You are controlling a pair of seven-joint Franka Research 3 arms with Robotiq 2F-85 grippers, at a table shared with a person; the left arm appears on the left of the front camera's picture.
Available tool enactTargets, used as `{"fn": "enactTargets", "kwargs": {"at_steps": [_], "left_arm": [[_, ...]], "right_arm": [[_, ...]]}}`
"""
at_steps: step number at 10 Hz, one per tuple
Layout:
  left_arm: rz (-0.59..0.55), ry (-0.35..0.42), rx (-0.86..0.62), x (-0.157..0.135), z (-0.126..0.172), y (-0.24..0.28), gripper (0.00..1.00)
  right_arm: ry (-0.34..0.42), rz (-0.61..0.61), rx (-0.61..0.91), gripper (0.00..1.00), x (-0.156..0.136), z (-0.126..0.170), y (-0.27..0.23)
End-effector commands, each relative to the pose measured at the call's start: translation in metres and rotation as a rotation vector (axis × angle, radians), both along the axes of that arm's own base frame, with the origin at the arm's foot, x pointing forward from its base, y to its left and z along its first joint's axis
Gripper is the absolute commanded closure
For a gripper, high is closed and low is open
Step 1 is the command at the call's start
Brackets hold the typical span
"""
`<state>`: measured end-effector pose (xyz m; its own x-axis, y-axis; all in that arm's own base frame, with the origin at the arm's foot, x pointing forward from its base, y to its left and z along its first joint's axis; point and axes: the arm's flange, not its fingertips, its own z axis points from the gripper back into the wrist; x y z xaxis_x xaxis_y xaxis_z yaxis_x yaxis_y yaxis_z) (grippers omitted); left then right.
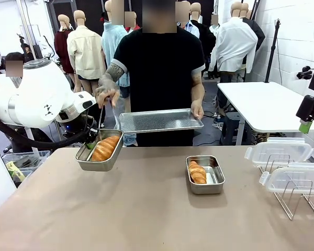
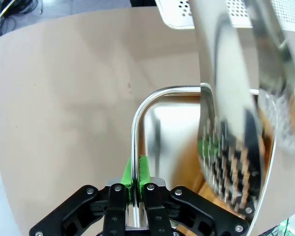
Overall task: Place the bread in airtight containers.
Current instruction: Once an object is inside an Airtight Container , place the container in the center of the table.
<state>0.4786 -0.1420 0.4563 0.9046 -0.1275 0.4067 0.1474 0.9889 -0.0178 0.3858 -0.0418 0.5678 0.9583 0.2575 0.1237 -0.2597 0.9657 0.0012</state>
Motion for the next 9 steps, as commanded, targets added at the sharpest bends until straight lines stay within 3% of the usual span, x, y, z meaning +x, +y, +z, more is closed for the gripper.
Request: {"fn": "enactTargets", "kwargs": {"at_steps": [1, 9], "left_arm": [[-0.007, -0.013, -0.004, 0.0004, 0.0028, 0.0021, 1.00], [-0.007, -0.013, -0.004, 0.0004, 0.0028, 0.0021, 1.00]], "right_arm": [[0.004, -0.019, -0.007, 0.00, -0.0021, -0.0017, 0.0022], [0.004, -0.019, -0.007, 0.00, -0.0021, -0.0017, 0.0022]]}}
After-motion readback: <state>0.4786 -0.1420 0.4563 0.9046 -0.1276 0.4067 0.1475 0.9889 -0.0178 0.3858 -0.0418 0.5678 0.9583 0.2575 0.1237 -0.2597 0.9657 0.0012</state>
